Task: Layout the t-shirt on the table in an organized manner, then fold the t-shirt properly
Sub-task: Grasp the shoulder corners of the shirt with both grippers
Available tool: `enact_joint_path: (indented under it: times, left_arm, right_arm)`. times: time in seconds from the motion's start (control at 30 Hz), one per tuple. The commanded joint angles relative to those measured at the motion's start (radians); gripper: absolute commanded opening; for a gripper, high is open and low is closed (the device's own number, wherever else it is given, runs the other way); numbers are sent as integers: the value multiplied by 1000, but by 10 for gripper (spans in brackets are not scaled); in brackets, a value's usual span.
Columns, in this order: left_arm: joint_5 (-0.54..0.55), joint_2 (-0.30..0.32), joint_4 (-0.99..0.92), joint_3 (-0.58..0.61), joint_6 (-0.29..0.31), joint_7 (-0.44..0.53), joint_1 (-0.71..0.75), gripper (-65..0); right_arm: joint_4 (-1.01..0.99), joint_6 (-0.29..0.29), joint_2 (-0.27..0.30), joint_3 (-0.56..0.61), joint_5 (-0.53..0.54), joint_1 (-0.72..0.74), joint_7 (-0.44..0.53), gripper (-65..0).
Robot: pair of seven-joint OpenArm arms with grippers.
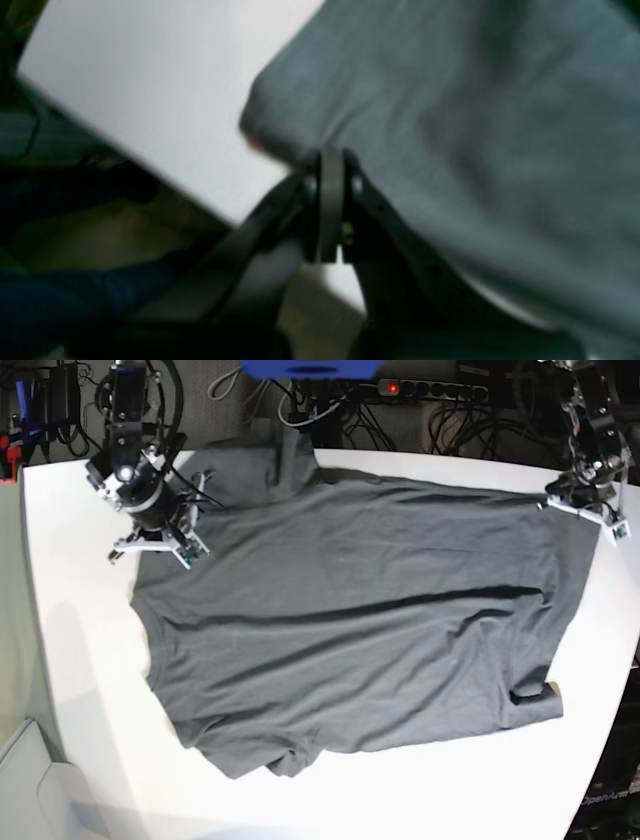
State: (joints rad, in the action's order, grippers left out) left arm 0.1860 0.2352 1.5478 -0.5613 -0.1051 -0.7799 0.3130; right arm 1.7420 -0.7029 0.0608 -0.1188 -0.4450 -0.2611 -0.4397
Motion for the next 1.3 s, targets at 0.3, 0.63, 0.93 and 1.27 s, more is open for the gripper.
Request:
enact_joint_path:
  times: [0.3,0.63,0.93,1.27]
  left_arm:
    - [-4,17,-77,1,-5,15,22,-649]
    - [-4,-21,3,2,-5,15,183,-649]
    - [7,-26,75,-6,-3,17,260,-649]
    - [7,-29,349,47,-3,6,306,-649]
  right_arm:
    - [-80,5,9,-74,7,9,20,-650]
    - [-124,5,32,-123,7,4,20,-650]
    - [-84,5,27,-123,7,-37,22,-650]
    - [-17,5,9,-123,7,-40,22,-650]
